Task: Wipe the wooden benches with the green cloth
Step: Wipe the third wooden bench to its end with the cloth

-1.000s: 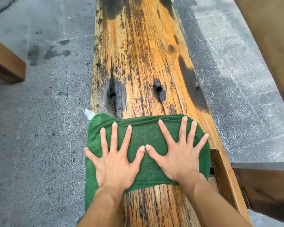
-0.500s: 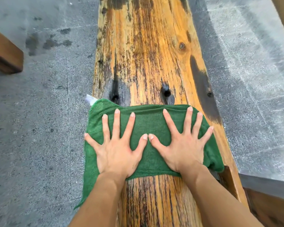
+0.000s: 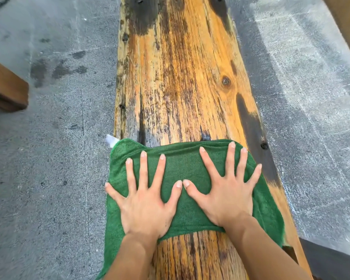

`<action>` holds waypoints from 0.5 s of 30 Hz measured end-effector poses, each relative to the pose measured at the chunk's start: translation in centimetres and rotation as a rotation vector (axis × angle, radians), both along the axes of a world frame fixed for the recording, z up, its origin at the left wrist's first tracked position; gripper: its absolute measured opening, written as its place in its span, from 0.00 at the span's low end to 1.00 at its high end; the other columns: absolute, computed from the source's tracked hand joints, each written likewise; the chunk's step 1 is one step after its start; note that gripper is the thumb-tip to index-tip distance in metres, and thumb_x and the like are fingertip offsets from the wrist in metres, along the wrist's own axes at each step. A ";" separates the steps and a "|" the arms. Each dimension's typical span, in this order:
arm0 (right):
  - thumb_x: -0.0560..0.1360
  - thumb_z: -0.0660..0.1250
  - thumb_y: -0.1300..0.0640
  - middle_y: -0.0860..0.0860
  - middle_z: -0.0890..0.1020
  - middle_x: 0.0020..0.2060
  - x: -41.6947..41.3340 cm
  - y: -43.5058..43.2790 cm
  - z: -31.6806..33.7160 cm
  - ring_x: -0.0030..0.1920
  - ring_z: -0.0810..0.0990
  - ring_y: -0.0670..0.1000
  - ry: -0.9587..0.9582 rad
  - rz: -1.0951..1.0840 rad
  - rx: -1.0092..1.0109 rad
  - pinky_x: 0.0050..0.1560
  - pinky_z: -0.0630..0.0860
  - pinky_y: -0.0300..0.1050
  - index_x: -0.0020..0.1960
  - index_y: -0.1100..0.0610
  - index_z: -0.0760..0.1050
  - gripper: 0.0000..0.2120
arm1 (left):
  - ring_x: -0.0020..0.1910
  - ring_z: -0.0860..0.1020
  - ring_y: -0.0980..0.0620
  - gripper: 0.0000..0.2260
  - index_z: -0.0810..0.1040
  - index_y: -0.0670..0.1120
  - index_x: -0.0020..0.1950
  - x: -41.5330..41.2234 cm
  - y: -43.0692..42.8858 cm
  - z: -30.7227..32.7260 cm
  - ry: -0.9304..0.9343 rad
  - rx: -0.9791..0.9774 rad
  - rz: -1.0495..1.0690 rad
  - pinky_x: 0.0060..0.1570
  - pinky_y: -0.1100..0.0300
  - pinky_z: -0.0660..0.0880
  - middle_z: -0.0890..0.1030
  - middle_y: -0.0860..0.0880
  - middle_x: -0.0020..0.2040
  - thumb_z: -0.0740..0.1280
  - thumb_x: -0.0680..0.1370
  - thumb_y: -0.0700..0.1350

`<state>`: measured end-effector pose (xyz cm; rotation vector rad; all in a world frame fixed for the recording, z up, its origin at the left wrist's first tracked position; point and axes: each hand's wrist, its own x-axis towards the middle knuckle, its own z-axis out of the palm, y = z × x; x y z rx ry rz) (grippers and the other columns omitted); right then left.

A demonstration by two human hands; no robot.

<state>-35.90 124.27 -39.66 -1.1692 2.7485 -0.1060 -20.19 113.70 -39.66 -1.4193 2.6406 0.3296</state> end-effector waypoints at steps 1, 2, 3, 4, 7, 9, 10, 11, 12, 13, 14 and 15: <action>0.73 0.45 0.17 0.62 0.49 0.84 -0.2 -0.2 0.1 0.84 0.43 0.68 0.002 0.001 0.001 0.74 0.45 0.82 0.83 0.32 0.45 0.42 | 0.84 0.36 0.45 0.32 0.35 0.68 0.81 -0.2 -0.2 0.0 0.000 0.001 0.000 0.71 0.20 0.43 0.37 0.54 0.85 0.38 0.79 0.75; 0.73 0.45 0.17 0.62 0.49 0.84 -0.4 -0.3 0.1 0.84 0.44 0.68 0.004 0.002 0.001 0.74 0.46 0.82 0.83 0.32 0.45 0.42 | 0.84 0.36 0.44 0.32 0.36 0.68 0.82 -0.4 -0.4 0.0 -0.003 0.001 -0.004 0.71 0.20 0.43 0.37 0.54 0.85 0.38 0.79 0.75; 0.73 0.45 0.17 0.62 0.49 0.84 -0.5 -0.6 0.2 0.83 0.44 0.69 0.002 0.006 0.007 0.74 0.46 0.82 0.83 0.32 0.45 0.42 | 0.84 0.37 0.44 0.33 0.37 0.68 0.82 -0.5 -0.6 0.1 -0.008 0.005 -0.006 0.71 0.20 0.43 0.38 0.54 0.85 0.39 0.79 0.75; 0.73 0.46 0.17 0.63 0.49 0.84 -0.6 -0.7 0.2 0.83 0.44 0.69 0.000 0.009 0.010 0.74 0.46 0.82 0.83 0.32 0.45 0.42 | 0.84 0.38 0.43 0.33 0.38 0.67 0.83 -0.6 -0.7 0.2 -0.013 0.008 -0.009 0.71 0.20 0.43 0.39 0.53 0.86 0.40 0.80 0.75; 0.73 0.45 0.17 0.63 0.48 0.84 -0.8 -1.0 0.4 0.83 0.44 0.69 -0.007 0.010 0.026 0.74 0.47 0.82 0.83 0.33 0.45 0.43 | 0.85 0.45 0.41 0.33 0.45 0.65 0.84 -0.9 -1.0 0.4 -0.027 0.007 -0.018 0.70 0.18 0.49 0.46 0.51 0.86 0.44 0.81 0.73; 0.73 0.45 0.17 0.63 0.48 0.84 -0.9 -1.3 0.4 0.83 0.43 0.69 -0.011 0.009 0.031 0.74 0.47 0.82 0.83 0.33 0.46 0.43 | 0.85 0.48 0.40 0.33 0.48 0.64 0.85 -1.1 -1.4 0.4 -0.037 0.007 -0.025 0.69 0.17 0.51 0.48 0.49 0.86 0.46 0.81 0.73; 0.73 0.46 0.17 0.63 0.48 0.85 -1.1 -1.4 0.4 0.83 0.44 0.69 -0.010 0.008 0.031 0.74 0.47 0.82 0.83 0.33 0.47 0.43 | 0.85 0.48 0.40 0.33 0.49 0.63 0.85 -1.3 -1.6 0.5 -0.038 0.007 -0.030 0.68 0.17 0.52 0.48 0.49 0.86 0.46 0.81 0.73; 0.73 0.46 0.17 0.62 0.48 0.85 -1.1 -1.5 0.4 0.83 0.45 0.69 -0.006 0.006 0.028 0.74 0.48 0.82 0.84 0.33 0.47 0.43 | 0.85 0.48 0.40 0.33 0.48 0.63 0.85 -1.4 -1.8 0.5 -0.040 0.008 -0.031 0.68 0.17 0.52 0.48 0.49 0.86 0.46 0.81 0.73; 0.73 0.46 0.17 0.62 0.49 0.85 -1.3 -1.6 0.4 0.83 0.45 0.69 -0.004 0.004 0.029 0.74 0.48 0.82 0.84 0.33 0.47 0.43 | 0.85 0.48 0.40 0.33 0.48 0.64 0.85 -1.6 -2.1 0.4 -0.044 0.014 -0.028 0.68 0.17 0.52 0.48 0.49 0.86 0.46 0.81 0.73; 0.73 0.46 0.18 0.62 0.49 0.85 -1.4 -1.8 0.3 0.83 0.45 0.69 -0.003 0.002 0.031 0.74 0.48 0.82 0.84 0.33 0.48 0.43 | 0.85 0.47 0.40 0.33 0.48 0.64 0.85 -1.8 -2.2 0.3 -0.049 0.016 -0.024 0.68 0.17 0.51 0.48 0.49 0.86 0.45 0.81 0.73; 0.73 0.47 0.18 0.62 0.49 0.85 -1.5 -1.9 0.3 0.83 0.46 0.69 0.000 0.002 0.030 0.74 0.47 0.82 0.84 0.33 0.47 0.43 | 0.85 0.47 0.40 0.33 0.48 0.64 0.85 -1.8 -2.3 0.3 -0.047 0.016 -0.028 0.68 0.17 0.51 0.48 0.49 0.86 0.45 0.81 0.73; 0.73 0.47 0.18 0.62 0.49 0.85 -1.6 -2.1 0.3 0.83 0.46 0.69 0.002 0.002 0.028 0.74 0.47 0.82 0.84 0.33 0.47 0.43 | 0.85 0.47 0.40 0.33 0.47 0.64 0.85 -2.0 -2.5 0.3 -0.043 0.017 -0.032 0.68 0.17 0.51 0.47 0.49 0.86 0.45 0.81 0.73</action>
